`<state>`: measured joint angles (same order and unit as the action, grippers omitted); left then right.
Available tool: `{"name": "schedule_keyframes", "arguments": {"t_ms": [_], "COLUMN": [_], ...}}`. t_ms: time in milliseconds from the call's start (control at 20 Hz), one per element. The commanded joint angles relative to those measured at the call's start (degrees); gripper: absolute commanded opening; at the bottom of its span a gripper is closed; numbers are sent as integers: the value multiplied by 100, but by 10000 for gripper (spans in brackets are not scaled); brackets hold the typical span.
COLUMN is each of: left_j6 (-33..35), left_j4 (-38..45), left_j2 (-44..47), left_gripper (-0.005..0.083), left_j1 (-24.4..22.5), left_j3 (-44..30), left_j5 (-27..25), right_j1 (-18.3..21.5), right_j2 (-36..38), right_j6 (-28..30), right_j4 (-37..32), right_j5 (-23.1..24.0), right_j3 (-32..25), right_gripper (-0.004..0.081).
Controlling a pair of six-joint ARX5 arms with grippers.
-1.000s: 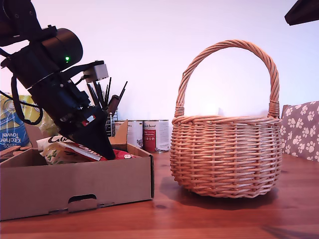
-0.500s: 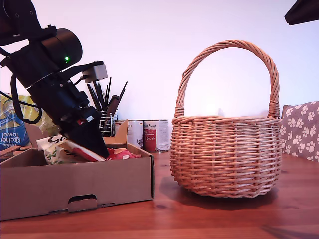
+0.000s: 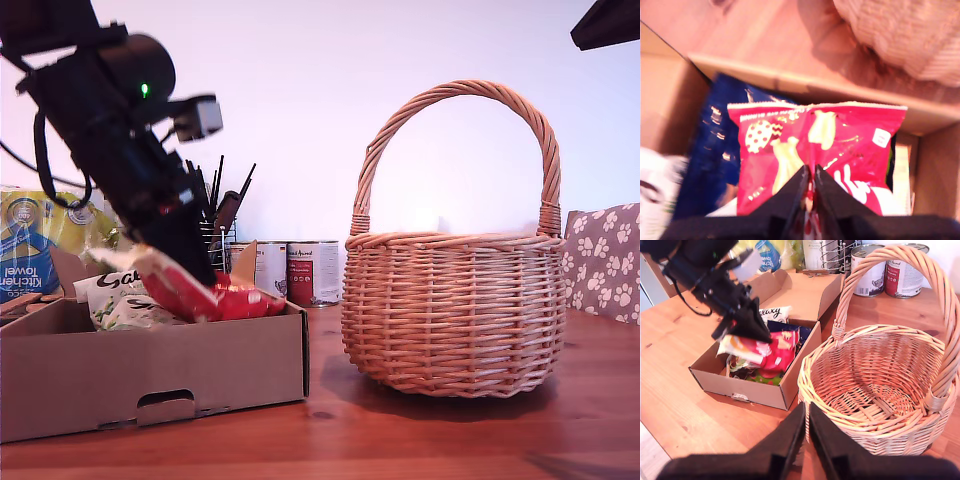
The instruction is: Move the bags of Easter eggs from the cardboard box on the left into the woven basket on the right side.
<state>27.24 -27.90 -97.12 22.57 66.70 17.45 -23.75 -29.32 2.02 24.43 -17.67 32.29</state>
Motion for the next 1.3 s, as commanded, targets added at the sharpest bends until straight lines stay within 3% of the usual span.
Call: {"name": "schedule_keyframes", "arguments": {"t_ms": [0, 250, 450, 650, 900, 1250], "left_j6": [15, -2, -232, -820, -1449, -2474], "left_j4": [-92, -291, -146, 566, 2048, 4120], "left_j2": [282, 656, 1150, 1268, 905, -203], "left_gripper": [-24, -24, -24, -24, -24, -24], "left_j1": [-4, 0, 153, 667, 1502, 1858], "left_j3": [-2, -2, -2, -2, -2, 13], "left_j5": [9, 188, 1001, 1683, 1679, 1174], "right_j1": [-24, -24, -24, -24, -24, -24], "right_j2": [24, 24, 24, 24, 24, 24], "right_j6": [42, 42, 42, 44, 42, 39], "right_j4": [-63, -63, -63, -61, -61, -129], "right_j5": [-35, -35, -35, -24, -13, 33], "right_j3": [33, 33, 33, 33, 33, 33], "right_gripper": [-13, -13, -13, -13, -13, -13]}}
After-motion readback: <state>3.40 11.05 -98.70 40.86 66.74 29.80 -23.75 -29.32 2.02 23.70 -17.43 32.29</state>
